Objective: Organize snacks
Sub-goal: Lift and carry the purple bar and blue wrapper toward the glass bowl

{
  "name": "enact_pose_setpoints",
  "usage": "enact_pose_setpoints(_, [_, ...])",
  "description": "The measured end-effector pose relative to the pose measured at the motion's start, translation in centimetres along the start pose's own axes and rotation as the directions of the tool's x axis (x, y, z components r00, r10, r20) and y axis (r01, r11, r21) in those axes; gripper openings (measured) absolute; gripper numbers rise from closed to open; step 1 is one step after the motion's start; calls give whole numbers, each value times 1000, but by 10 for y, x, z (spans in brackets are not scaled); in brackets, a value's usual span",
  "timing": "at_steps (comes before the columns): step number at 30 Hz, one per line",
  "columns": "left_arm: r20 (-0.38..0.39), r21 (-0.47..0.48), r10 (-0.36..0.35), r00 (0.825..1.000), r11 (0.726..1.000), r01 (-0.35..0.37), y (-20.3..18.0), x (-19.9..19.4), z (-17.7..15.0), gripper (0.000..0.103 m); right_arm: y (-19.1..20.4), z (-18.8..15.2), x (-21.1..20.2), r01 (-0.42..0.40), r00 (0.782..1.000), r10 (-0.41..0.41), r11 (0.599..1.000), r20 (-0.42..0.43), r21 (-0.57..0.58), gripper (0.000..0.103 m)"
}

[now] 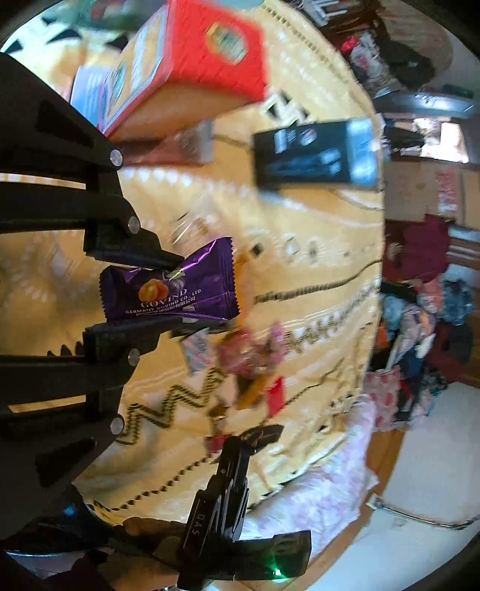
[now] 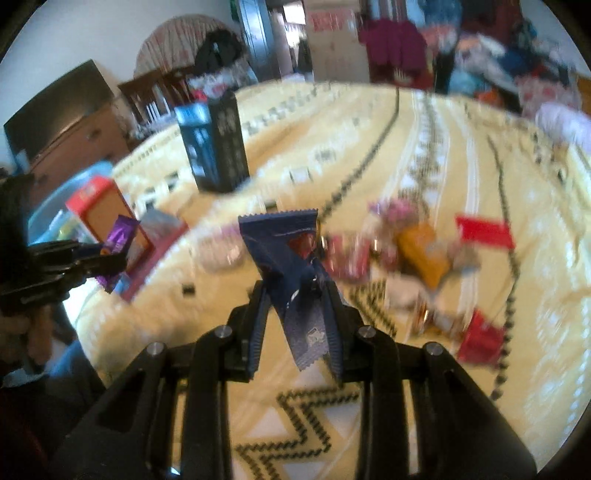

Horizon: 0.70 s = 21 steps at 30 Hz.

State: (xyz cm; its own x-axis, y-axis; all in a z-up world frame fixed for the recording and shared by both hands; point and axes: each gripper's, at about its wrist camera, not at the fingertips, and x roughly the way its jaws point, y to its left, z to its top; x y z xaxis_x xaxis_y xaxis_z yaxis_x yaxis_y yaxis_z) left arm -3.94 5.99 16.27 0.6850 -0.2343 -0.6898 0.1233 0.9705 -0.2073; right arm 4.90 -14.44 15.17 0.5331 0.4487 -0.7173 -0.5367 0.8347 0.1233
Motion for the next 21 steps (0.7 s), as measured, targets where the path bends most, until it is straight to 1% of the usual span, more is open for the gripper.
enact_pose_setpoints(4, [94,-12,25,995,1000,-24,13,-36,19,24,21,24,-17,14,997,-11,999,76,-45,30])
enact_pose_setpoints(6, [150,-31,42,988,999,-37,27,-59,30,24,36,39,-23,11,994,-3,997,110,-72,30])
enact_pose_setpoints(9, [204,-58,90,975,995,-80,52,-89,43,24,66,65,-27,-17,987,35,994,160,-112,30])
enact_pose_setpoints(10, [213,-66,107,971,993,-95,59,-96,45,24,81,78,-28,-43,981,66,991,180,-126,30])
enact_pose_setpoints(13, [241,-123,192,951,978,-167,99,-125,52,24,116,106,-24,-105,967,138,982,213,-159,30])
enact_pose_setpoints(15, [258,-165,257,931,961,-219,133,-147,52,24,154,129,-19,-169,951,213,965,223,-201,30])
enact_pose_setpoints(16, [261,-185,284,923,953,-241,146,-157,52,24,171,137,-15,-196,944,244,956,221,-220,30])
enact_pose_setpoints(17, [261,-215,319,911,939,-267,168,-171,51,24,186,143,-11,-217,938,270,947,218,-238,30])
enact_pose_setpoints(18, [256,-230,335,907,932,-280,181,-178,51,24,202,150,-8,-237,932,294,937,212,-258,30])
enact_pose_setpoints(19, [253,-247,358,899,922,-298,196,-186,51,24,220,157,-3,-258,926,319,925,204,-280,30])
enact_pose_setpoints(21, [236,-284,416,878,894,-347,232,-204,50,24,252,172,10,-308,912,371,901,175,-306,30])
